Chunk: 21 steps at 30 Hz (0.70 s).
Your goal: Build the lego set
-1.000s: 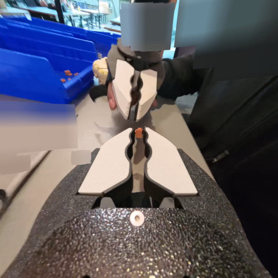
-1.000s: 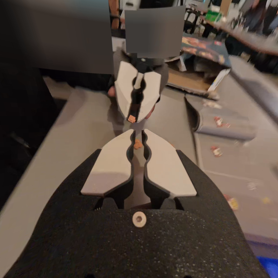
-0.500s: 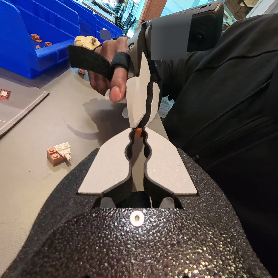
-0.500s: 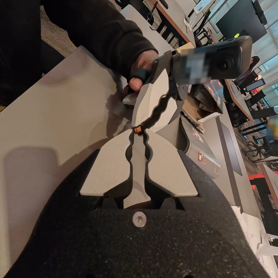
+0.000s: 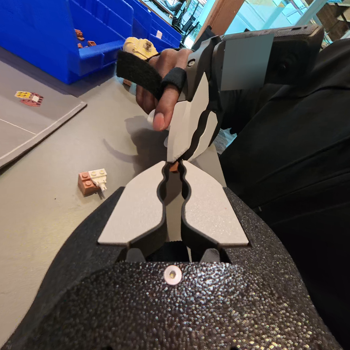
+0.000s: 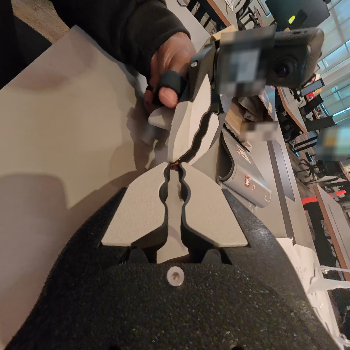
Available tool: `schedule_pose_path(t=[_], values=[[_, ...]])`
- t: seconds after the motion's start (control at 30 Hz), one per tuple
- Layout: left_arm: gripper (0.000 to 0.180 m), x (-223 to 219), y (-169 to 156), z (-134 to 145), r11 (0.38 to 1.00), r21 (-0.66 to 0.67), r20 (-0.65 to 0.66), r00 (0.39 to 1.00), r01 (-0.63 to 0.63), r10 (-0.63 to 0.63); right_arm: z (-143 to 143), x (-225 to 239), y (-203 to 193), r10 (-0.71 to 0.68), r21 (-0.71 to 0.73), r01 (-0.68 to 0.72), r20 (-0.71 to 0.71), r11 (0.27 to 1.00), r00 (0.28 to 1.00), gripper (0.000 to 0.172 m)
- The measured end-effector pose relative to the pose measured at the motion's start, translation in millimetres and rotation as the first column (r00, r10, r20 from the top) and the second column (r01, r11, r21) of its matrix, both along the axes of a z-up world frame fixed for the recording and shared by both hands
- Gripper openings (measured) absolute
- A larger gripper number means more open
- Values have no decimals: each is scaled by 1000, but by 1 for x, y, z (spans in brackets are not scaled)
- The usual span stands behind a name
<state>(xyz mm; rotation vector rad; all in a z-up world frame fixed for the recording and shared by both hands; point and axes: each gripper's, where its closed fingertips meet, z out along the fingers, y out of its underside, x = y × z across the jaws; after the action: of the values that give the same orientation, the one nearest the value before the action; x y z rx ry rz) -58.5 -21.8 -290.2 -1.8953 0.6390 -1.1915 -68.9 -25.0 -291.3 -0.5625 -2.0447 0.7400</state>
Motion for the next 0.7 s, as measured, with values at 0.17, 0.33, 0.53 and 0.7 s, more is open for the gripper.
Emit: schedule_pose_path(t=[0.17,0.33,0.53,0.7], values=[[12,-14,6,8,972,223,-112,988,-76,103,-5,0,11,-112,-57,119,103,991,988,7],[13,-16,6,5,854,520,-372,905,18,208,-9,6,9,-160,-191,212,256,958,953,7],[12,-6,5,-10,828,550,-478,854,108,206,-14,8,8,-157,-216,233,320,948,934,7],[7,-3,2,-15,826,545,-504,842,140,190,-17,8,6,-157,-184,225,325,957,933,7]])
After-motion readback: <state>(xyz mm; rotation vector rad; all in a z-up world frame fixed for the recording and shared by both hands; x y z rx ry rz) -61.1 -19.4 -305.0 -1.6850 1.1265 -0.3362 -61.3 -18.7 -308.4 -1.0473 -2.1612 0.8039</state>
